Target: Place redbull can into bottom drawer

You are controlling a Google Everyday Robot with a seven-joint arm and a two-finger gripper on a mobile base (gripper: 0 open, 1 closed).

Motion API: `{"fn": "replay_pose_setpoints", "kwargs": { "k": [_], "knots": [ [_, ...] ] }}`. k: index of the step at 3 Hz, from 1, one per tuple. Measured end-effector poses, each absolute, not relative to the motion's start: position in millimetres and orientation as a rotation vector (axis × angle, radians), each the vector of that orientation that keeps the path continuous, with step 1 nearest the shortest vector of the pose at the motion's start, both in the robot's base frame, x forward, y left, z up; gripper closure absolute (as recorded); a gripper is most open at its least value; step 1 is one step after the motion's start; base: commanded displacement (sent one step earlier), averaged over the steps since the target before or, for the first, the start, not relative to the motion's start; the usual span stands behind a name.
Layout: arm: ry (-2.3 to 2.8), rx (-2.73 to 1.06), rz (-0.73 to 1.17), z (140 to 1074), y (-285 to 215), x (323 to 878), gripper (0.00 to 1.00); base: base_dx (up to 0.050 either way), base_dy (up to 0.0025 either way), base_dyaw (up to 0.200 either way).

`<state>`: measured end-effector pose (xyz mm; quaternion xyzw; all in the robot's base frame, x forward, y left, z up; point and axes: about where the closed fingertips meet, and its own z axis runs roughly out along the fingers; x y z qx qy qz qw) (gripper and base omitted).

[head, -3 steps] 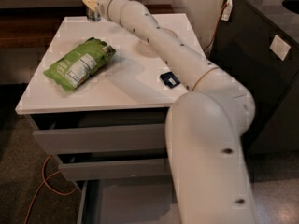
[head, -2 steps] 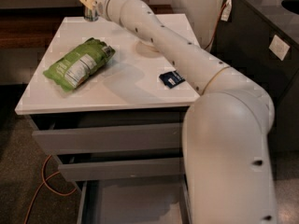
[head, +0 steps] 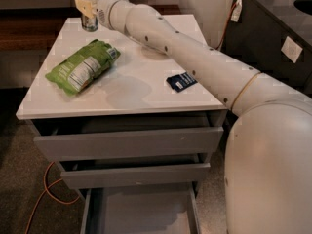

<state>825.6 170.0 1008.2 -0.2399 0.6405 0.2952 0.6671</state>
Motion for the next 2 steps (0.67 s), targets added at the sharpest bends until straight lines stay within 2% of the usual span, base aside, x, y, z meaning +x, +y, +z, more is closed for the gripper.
{"fn": "replay_pose_setpoints", "kwargs": {
  "k": [2],
  "knots": [
    [1.384, -0.589, 0.696, 1026, 164, 781, 1.0, 0.0, 0.0, 0.0]
  ]
}}
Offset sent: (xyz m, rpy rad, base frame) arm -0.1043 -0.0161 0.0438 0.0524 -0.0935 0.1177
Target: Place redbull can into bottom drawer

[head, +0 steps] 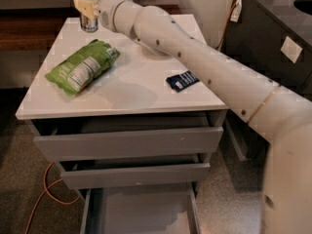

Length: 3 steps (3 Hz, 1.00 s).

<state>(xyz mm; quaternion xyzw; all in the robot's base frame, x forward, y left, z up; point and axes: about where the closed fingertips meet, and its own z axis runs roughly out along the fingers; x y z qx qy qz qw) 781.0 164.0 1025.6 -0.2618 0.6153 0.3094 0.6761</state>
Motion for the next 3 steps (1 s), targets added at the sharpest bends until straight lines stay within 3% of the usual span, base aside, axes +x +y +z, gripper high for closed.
{"fn": "replay_pose_setpoints", "kwargs": {
  "k": [3],
  "knots": [
    [1.316, -0.635, 0.806, 1048, 128, 644, 1.0, 0.0, 0.0, 0.0]
  ]
}}
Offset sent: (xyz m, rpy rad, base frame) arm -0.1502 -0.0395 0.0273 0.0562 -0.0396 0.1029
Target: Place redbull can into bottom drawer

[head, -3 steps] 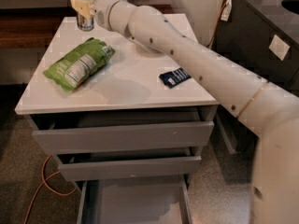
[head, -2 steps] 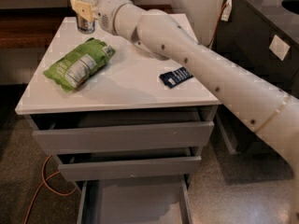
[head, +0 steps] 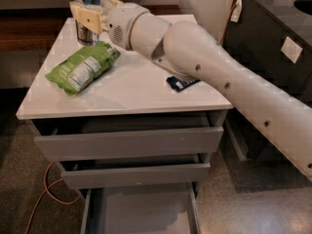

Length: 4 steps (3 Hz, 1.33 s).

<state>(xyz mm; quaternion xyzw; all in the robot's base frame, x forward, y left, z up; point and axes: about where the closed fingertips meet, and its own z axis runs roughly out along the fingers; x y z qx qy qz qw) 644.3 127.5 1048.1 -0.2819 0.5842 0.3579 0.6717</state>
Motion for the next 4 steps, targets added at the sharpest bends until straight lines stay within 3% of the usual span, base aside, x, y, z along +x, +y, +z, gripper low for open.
{"fn": "replay_pose_setpoints", "kwargs": {
  "k": [4],
  "knots": [
    [1.314, -0.66, 0.866, 1042, 87, 567, 1.0, 0.0, 0.0, 0.0]
  ]
}}
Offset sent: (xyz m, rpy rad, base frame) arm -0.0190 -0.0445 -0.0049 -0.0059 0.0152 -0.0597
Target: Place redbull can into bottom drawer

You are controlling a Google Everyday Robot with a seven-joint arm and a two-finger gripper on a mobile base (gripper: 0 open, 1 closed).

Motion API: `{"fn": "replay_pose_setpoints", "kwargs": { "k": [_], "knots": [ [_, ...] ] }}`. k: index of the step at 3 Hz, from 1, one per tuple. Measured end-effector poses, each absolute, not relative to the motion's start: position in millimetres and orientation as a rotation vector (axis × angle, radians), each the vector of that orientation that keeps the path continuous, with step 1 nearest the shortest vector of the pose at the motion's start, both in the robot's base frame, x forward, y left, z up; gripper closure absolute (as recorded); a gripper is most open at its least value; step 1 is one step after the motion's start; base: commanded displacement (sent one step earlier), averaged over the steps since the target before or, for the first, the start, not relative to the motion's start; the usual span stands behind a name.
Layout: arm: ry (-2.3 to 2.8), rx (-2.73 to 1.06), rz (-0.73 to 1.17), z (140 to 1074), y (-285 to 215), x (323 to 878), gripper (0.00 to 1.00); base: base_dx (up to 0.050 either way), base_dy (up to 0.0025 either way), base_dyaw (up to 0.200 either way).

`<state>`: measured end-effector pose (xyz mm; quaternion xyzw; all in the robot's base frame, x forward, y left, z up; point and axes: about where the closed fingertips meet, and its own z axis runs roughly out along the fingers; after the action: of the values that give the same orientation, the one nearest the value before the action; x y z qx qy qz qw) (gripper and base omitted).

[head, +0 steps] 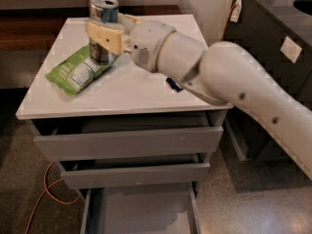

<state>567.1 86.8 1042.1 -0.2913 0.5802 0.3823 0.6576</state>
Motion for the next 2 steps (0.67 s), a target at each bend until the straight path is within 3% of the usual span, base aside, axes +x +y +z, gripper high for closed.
{"fn": "replay_pose_setpoints", "kwargs": {
  "k": [2],
  "knots": [
    [1.353, -0.7, 0.886, 1021, 46, 505, 1.0, 0.0, 0.0, 0.0]
  ]
}}
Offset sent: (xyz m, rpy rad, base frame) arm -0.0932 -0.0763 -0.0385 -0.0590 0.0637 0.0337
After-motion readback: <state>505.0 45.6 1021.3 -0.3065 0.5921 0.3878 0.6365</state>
